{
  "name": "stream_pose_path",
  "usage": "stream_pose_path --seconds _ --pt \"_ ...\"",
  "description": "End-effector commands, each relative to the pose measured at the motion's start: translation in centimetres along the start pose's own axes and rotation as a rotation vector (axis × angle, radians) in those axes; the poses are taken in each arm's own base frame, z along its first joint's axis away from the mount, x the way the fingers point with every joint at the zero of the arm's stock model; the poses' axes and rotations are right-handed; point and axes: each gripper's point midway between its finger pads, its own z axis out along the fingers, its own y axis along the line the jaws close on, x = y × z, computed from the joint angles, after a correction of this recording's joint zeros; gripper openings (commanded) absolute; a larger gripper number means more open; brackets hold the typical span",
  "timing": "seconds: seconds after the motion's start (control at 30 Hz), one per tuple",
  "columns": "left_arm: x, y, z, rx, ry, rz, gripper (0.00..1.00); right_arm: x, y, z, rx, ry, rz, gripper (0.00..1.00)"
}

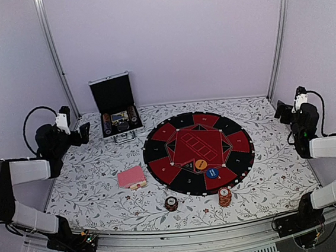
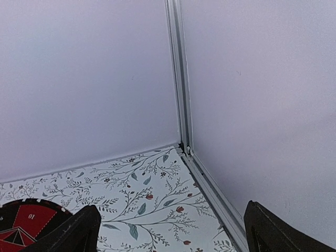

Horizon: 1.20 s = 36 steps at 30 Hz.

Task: Distribute texas hold em gaming equipment

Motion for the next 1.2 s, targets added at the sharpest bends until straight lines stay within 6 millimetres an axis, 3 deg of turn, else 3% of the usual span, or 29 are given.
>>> stream_pose_path --seconds 0.0,0.07,0.2,0.27,0.4,0.53,0.7,0.77,0.8,0.87,1.0,1.17 --pt "1.3 -0.9 0.7 0.105 0.228 -0.013 1.0 -0.8 -0.4 0.5 0.059 0.175 0.006 0.99" --pt "1.0 -1.5 0.9 0.159 0.294 0.018 1.0 -1.2 -0.2 0.8 0.078 0.239 0.148 0.99" --pt "-0.1 -2.0 -0.3 0.217 0.38 0.059 1.0 -2.3 5.1 0.1 -0.205 0.362 0.284 0.99" --pt "-1.1 -2.3 -1.2 0.244 0.395 0.075 1.0 -3.0 8.2 -1.0 -0.359 0.388 0.279 0.99" --pt "-2.2 -2.7 -2.5 0.289 0.469 0.092 1.0 -3.2 14.5 -3.5 -0.471 0.528 0.119 0.99" --pt "-2.4 -2.9 -3.0 0.323 0.565 0.074 1.0 0.2 20.5 -6.7 -0.514 0.647 -0.07 0.99" --pt "-2.4 -3.5 -3.6 0.352 0.589 0.034 1.0 3.4 27.2 -11.1 -0.656 0.726 -0.134 0.99" --pt "-2.2 -3.7 -3.9 0.361 0.603 0.025 1.0 6.3 30.0 -12.7 -0.703 0.788 -0.192 0.98" --pt "-2.0 -3.7 -3.9 0.359 0.613 0.023 0.99 6.9 31.7 -13.8 -0.741 0.8 -0.219 0.97" --pt "-1.8 -3.4 -3.8 0.345 0.633 0.02 1.0 10.6 34.2 -15.3 -0.776 0.876 -0.299 0.94" --pt "-1.9 -3.1 -3.9 0.341 0.646 0.012 1.0 15.3 37.1 -17.2 -0.798 0.931 -0.433 0.89" --pt "-2.9 -3.3 -4.1 0.355 0.627 0.006 1.0 18.3 38.1 -17.7 -0.804 0.975 -0.467 0.83"
